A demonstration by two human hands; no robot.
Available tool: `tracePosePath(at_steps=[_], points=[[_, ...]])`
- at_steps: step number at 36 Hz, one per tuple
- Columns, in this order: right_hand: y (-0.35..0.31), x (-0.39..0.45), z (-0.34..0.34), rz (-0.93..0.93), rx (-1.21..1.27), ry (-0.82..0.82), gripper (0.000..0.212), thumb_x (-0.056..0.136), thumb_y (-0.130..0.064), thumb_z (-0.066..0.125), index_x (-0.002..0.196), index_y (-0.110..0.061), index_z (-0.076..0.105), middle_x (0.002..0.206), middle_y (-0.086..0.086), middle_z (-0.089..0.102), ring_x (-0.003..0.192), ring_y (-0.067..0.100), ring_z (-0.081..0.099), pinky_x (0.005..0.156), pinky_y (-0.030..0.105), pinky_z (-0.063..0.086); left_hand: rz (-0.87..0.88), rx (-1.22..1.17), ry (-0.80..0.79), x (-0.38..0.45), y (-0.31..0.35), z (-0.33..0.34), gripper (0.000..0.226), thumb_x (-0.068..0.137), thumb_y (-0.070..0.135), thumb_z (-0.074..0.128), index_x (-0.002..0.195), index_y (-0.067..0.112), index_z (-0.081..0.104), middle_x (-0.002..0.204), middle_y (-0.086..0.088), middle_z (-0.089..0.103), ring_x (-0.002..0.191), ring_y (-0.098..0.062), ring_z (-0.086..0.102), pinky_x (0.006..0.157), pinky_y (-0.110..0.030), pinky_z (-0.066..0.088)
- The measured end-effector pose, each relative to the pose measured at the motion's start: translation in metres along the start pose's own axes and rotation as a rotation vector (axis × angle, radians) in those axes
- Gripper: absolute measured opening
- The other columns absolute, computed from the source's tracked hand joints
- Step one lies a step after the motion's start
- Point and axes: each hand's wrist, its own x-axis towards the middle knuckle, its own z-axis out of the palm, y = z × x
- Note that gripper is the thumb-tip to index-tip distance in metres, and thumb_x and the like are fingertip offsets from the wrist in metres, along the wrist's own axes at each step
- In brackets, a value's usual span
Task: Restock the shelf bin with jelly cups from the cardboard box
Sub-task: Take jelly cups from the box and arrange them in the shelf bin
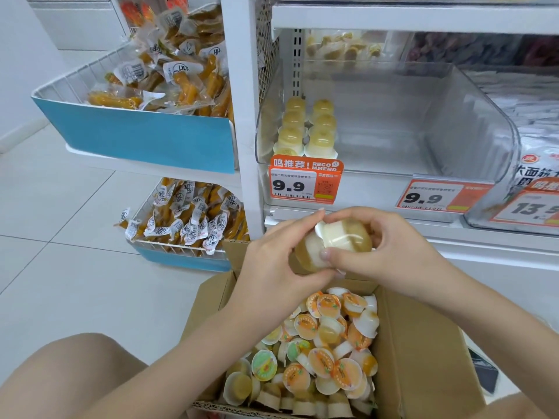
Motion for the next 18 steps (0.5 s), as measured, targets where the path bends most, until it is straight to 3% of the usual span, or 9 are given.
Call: tracePosePath(at_steps=[7,12,15,18], points=[[0.002,0.003,0.004,0.030,0.120,-0.017,0.041,0.071,-0.021,0.079,0.110,-0.022,0.067,0.094,-0.003,0.071,0.077,0.002,0.065,0.070,0.016,0.052,-0.001,0.063,-0.016,0.004,0.000,0.004,0.081,0.058,0.033,0.087,0.131,0.025,0.053,0.114,0.015,0.061,0.109,0.003,0.051,0.095,-0.016,0.041],[0.000,0.003,-0.002,0.003,0.185,-0.131,0.061,0.056,-0.024,0.079,0.113,-0.017,0.062,0.095,0.005,0.071,0.081,0.015,0.067,0.070,0.022,0.057,0.050,0.127,0.030,0.006,-0.003,0.002,0.074,0.055,0.036,0.085,0.123,0.025,0.060,0.106,0.030,0.052,0.103,0.019,0.045,0.091,-0.001,0.033],[0.001,0.002,0.000,-0.065,0.130,-0.074,0.062,0.054,-0.031,0.079,0.112,-0.019,0.063,0.097,0.000,0.070,0.084,0.011,0.067,0.072,0.022,0.054,0.096,0.134,0.021,0.006,-0.001,0.001,0.076,0.058,0.035,0.085,0.127,0.023,0.056,0.114,0.020,0.057,0.109,0.009,0.047,0.095,-0.005,0.035],[-0.004,0.004,-0.009,-0.109,0.071,0.007,0.063,0.050,-0.041,0.078,0.110,-0.025,0.065,0.100,-0.004,0.069,0.089,0.012,0.067,0.080,0.025,0.054,0.059,0.071,-0.065,0.010,0.004,-0.006,0.094,0.062,0.034,0.085,0.141,0.033,0.035,0.131,0.023,0.047,0.124,0.006,0.042,0.104,-0.017,0.037]])
